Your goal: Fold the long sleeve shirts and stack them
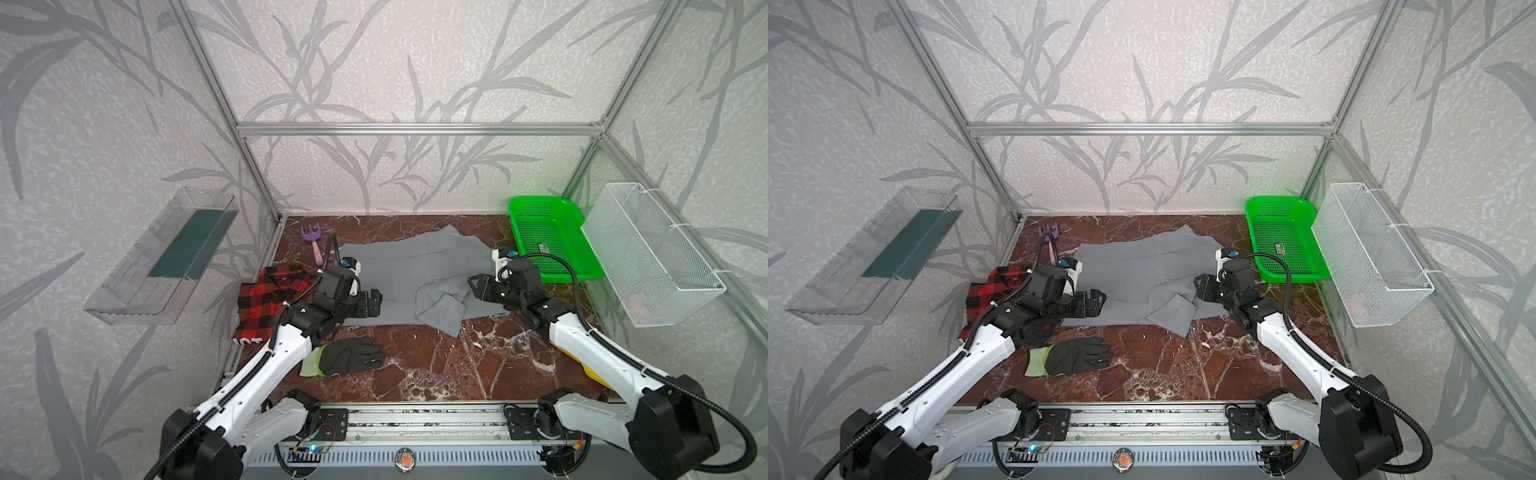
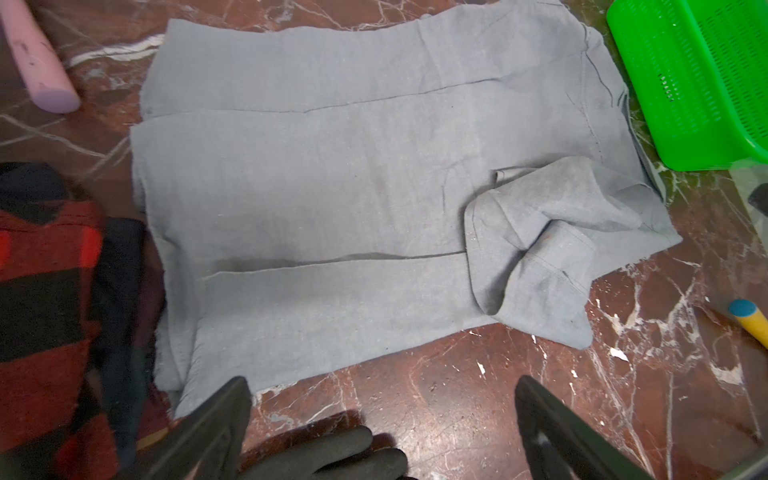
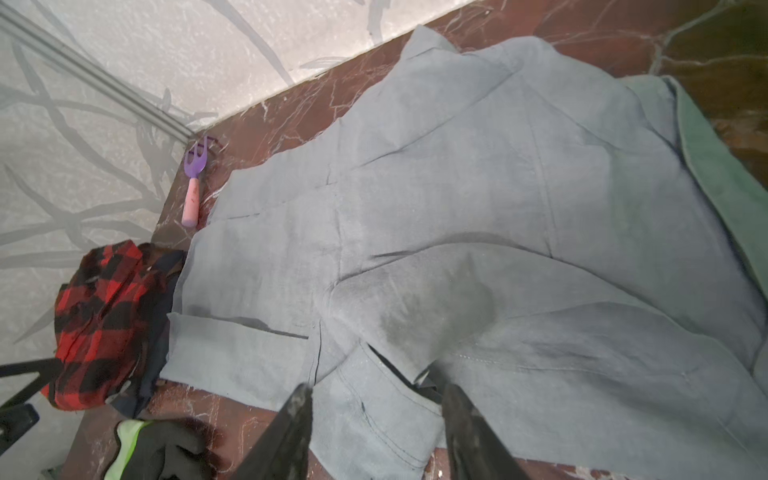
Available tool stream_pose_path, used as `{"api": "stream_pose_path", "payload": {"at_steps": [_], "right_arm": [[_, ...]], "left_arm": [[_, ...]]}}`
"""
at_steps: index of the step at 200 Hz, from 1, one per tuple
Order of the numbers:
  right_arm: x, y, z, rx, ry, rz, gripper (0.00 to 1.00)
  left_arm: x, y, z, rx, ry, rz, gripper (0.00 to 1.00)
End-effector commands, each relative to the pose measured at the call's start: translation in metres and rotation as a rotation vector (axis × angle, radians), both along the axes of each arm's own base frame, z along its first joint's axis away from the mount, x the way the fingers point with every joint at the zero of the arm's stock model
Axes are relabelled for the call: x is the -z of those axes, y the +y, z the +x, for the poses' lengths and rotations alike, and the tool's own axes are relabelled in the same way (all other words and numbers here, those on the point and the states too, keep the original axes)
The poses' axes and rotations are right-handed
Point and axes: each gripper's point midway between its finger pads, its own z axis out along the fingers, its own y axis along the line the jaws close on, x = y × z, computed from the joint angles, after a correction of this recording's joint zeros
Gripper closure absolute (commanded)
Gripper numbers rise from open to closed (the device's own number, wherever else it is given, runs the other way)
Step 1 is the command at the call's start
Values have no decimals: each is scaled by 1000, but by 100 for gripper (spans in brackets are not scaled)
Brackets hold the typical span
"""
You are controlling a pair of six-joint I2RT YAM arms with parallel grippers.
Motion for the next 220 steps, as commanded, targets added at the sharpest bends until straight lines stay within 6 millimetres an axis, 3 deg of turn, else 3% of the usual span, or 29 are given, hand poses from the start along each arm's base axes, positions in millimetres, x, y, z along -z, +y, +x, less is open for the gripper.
{"api": "stream_pose_path", "payload": {"at_steps": [1,34,90,128,166,220], "right_arm": [[18,13,-14,-126,40,-87,48],[41,25,-14,-217,105,-159,48],[57,36,3,-234,97,-208,55],[59,45,-8,-260,20,-264,54],[86,43,-8,-256,92,-292,52],[97,41,5,-255,113,-364,50]], "left_arm": [[-6,16,-1,-40,-6,78,1],[-7,23,2,-63,-14,104,1],[-8,24,1,-60,-21,111,1],[-11,25,-1,-59,-30,108,1],[-12,25,-2,-56,-34,107,1],[-12,26,-5,-51,-38,107,1]]}}
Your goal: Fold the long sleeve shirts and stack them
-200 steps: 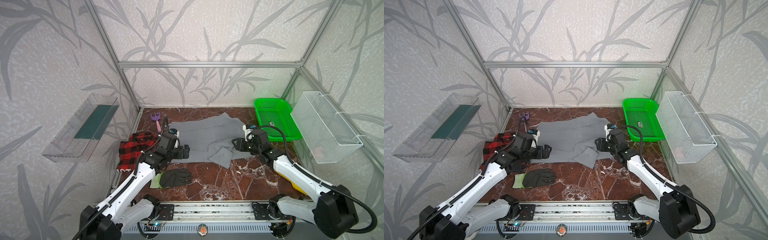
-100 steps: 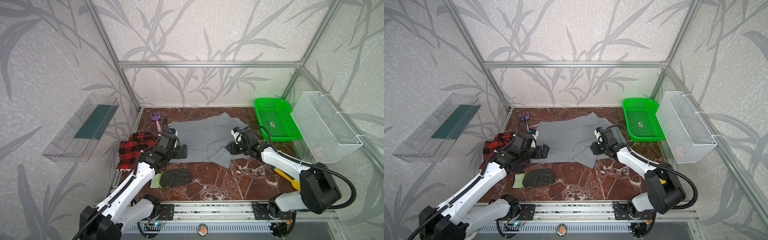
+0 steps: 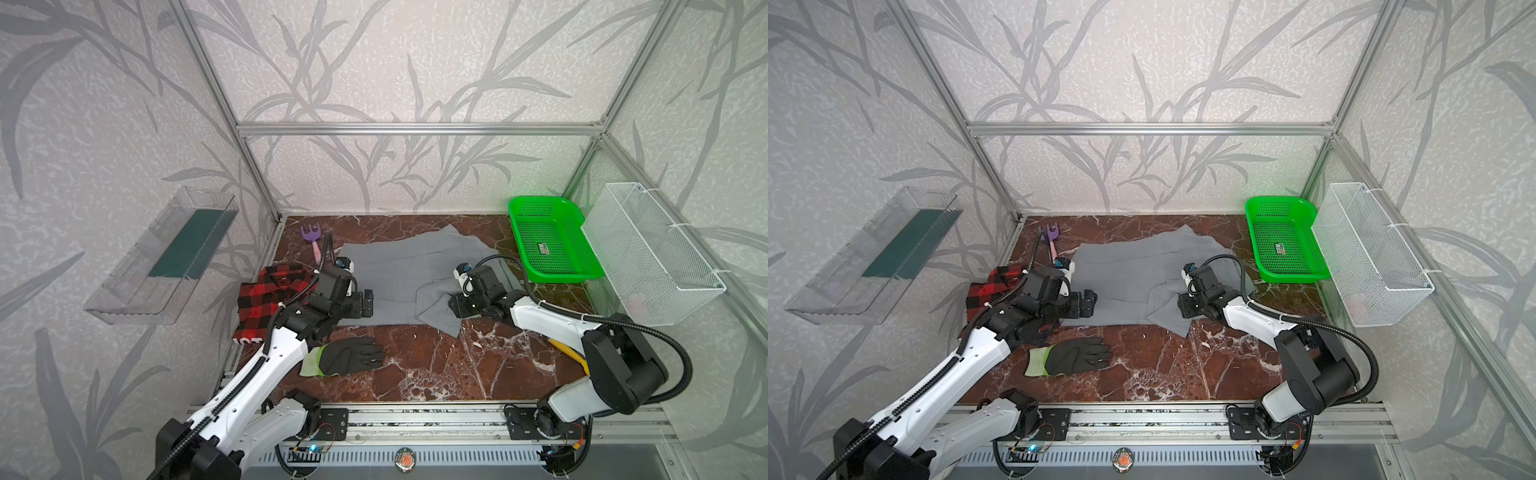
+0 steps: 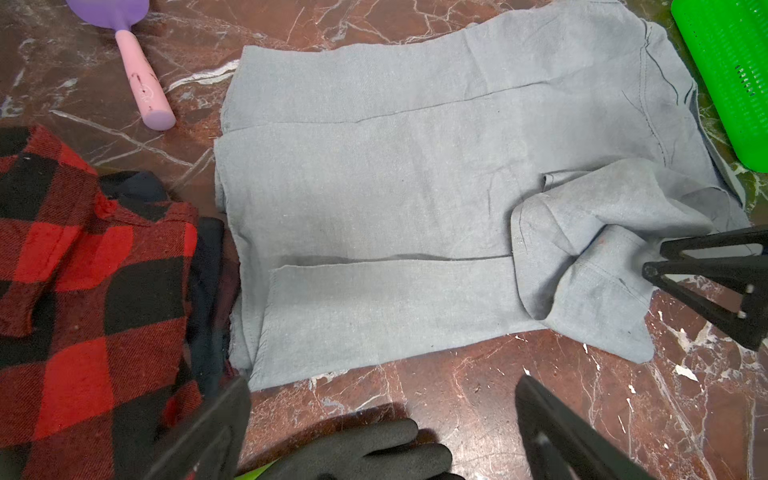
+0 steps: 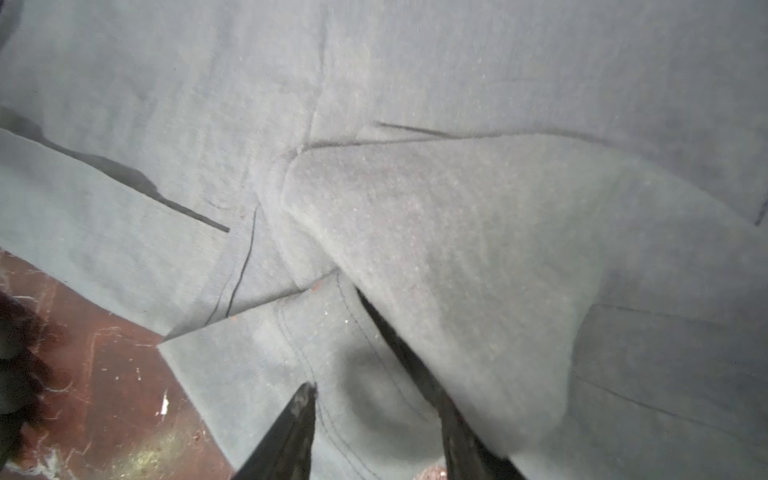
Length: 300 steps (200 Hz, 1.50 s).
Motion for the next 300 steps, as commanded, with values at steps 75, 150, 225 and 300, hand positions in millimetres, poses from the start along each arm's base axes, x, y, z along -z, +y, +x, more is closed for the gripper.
{"api": "stream_pose_path", "payload": {"at_steps": [75,150,225,300], "right_arm": [[15,11,10,-32,57,7,56],[-11,18,2,-41,38,98,100],[-147,42,20,-54,-131,299,100],[-250,36,72,-31,-383,191,100]], "left_arm": [[-6,3,-3,8,-11,13,1],[-10,4,-3,9,-25,12,1],[-39,35,-6,-114,-167,65,1],[-59,56,-13,-191,-276,90,1]]}}
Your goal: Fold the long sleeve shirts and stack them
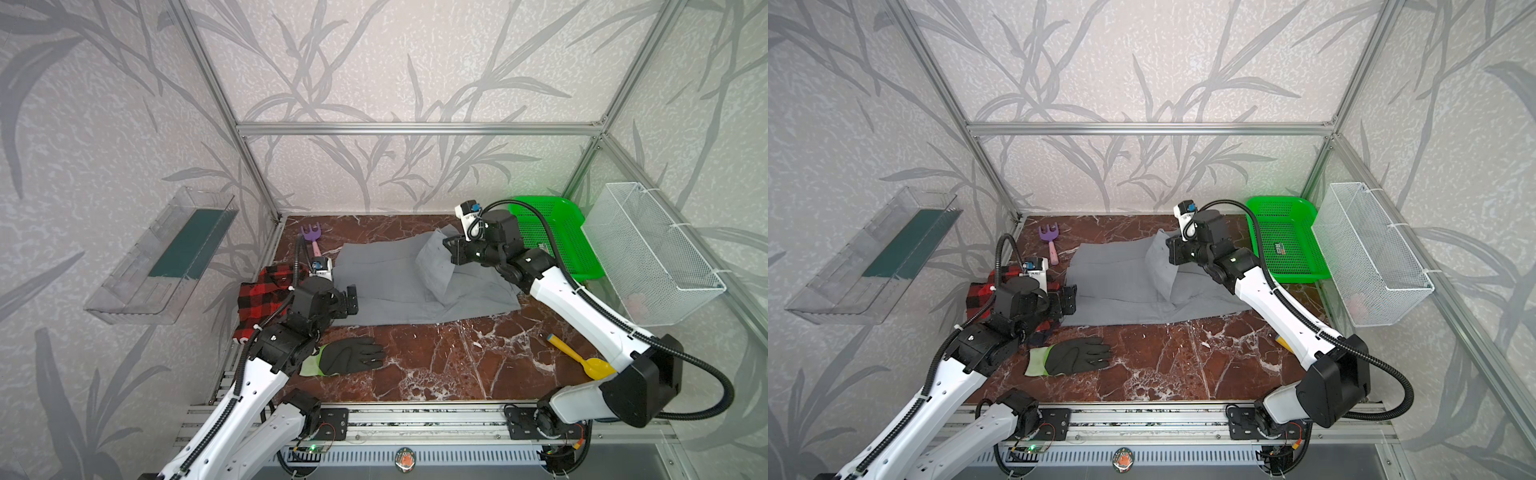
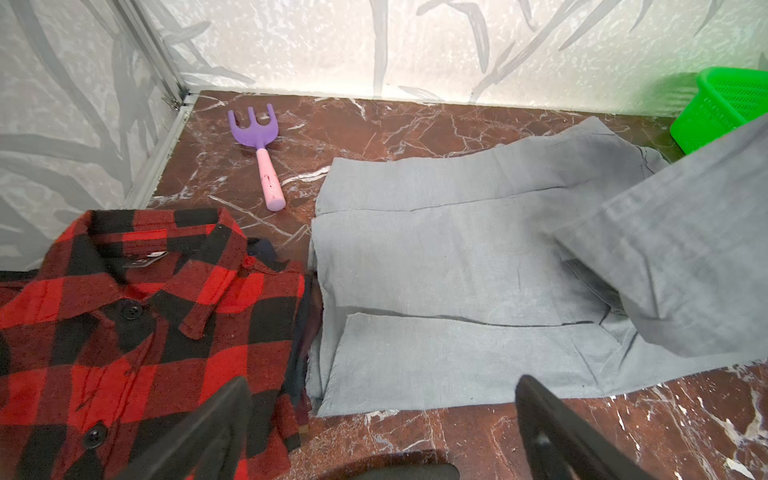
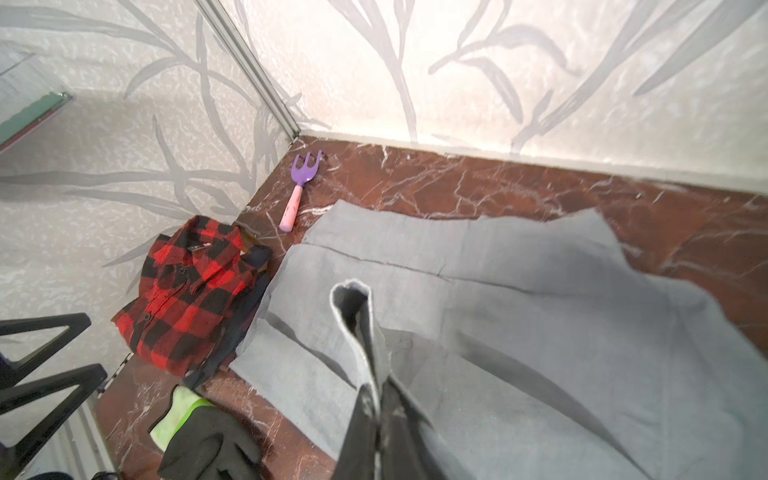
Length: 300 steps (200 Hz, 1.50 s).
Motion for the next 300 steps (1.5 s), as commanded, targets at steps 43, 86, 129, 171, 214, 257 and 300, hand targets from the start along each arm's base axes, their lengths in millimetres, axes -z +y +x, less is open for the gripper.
{"api": "stream_pose_path", "payload": {"at_steps": [43,86,129,171,214,257,300], "right_arm": [[28,11,3,16,33,-97,100],[74,43,-17,4,95,-137,100],[105,86,-37,-37,159,-176,100],[131,126,-47,-28,200,-201,100],[134,148,-36,36,212,-164,100],[96,138,-14,161,92,-99,100],[126,172,-19,121,164,-92,100]], "left_arm": [[-4,13,-3,-51,-33,30,1],[-8,18,-4,-71,-51,29,1],[-11,21,-6,-86,-69,26,1],[-12,23,-8,-93,-72,28,1],[-13,25,-9,-103,-79,29,1],[-16,28,-10,-114,-94,26,1],[-16,29,-11,-119,-96,30,1]]}}
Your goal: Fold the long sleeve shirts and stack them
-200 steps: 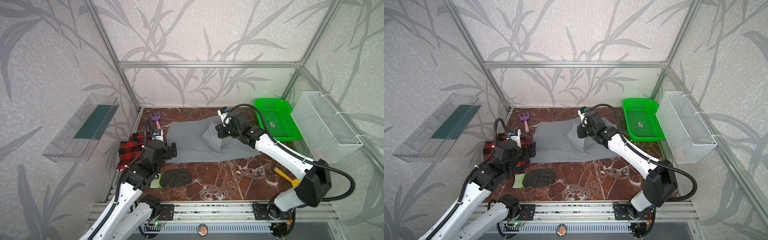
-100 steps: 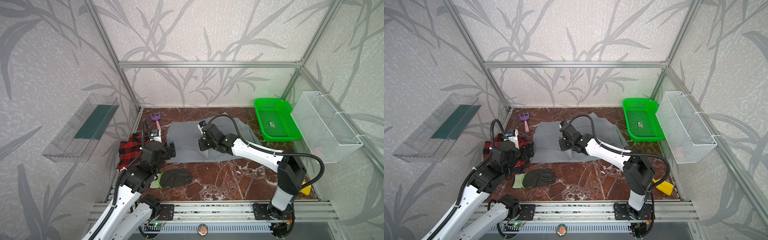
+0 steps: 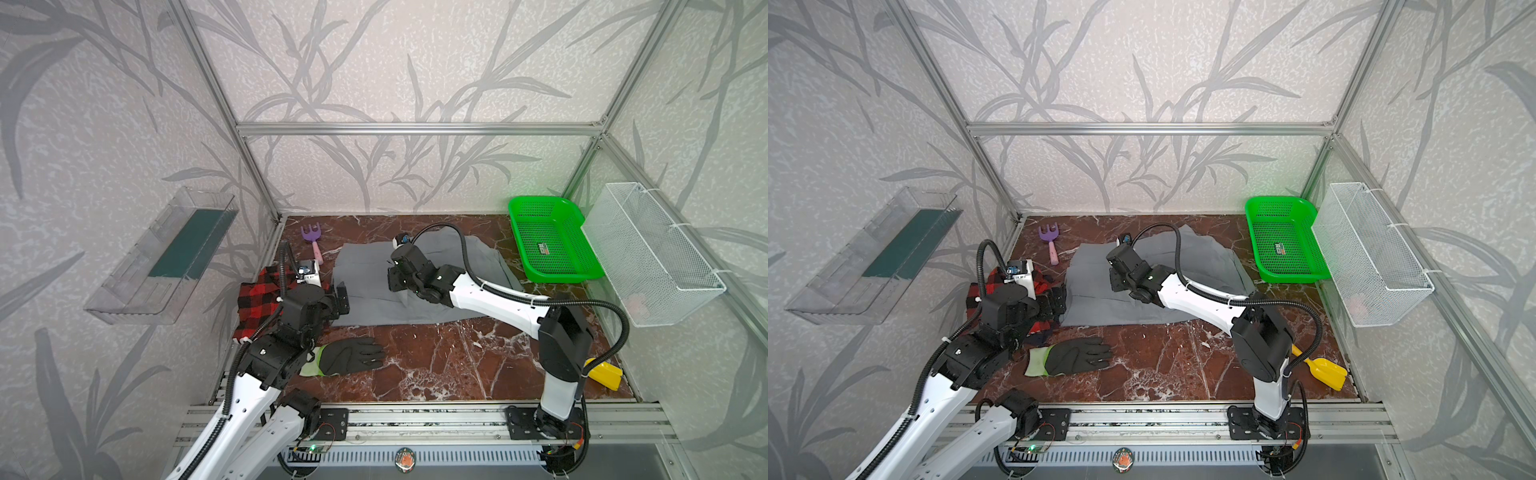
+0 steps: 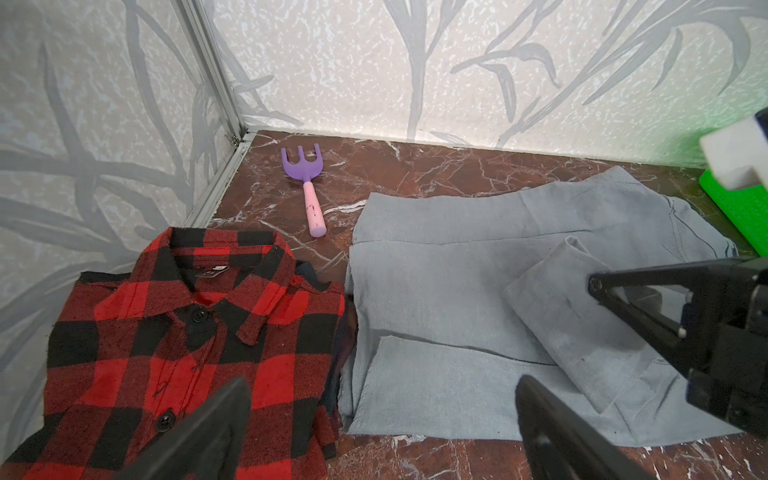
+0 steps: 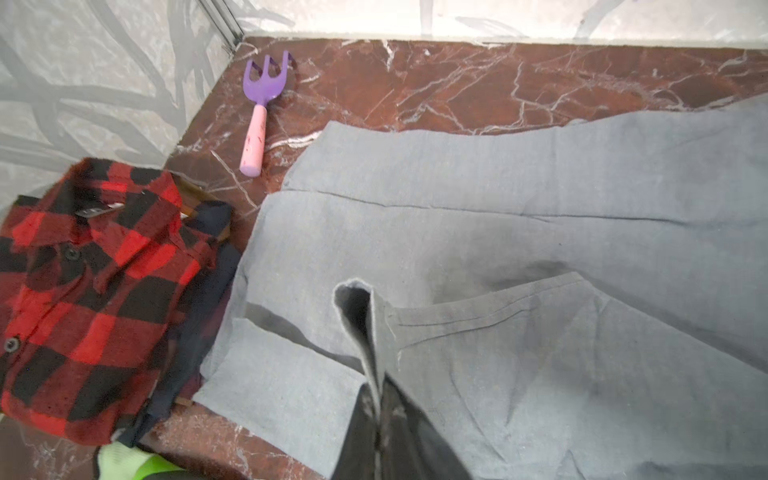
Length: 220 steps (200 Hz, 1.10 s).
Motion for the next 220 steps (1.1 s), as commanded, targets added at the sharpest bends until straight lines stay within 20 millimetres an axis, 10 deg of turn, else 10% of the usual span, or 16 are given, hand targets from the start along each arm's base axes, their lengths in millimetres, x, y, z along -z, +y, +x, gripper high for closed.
{"api": "stream_pose_path", "payload": {"at_steps": [1,102,220], "right_arm": [[8,24,0,8,19,42,100],[87,80,-15,-40,203,57,85],[26,116,-36,-226,229,306,52]], "left_arm": [[3,7,-2,-33,0,10,1],[4,9,-2,-43,4,17,1],[11,11,-1,-57,29,34,1]]}}
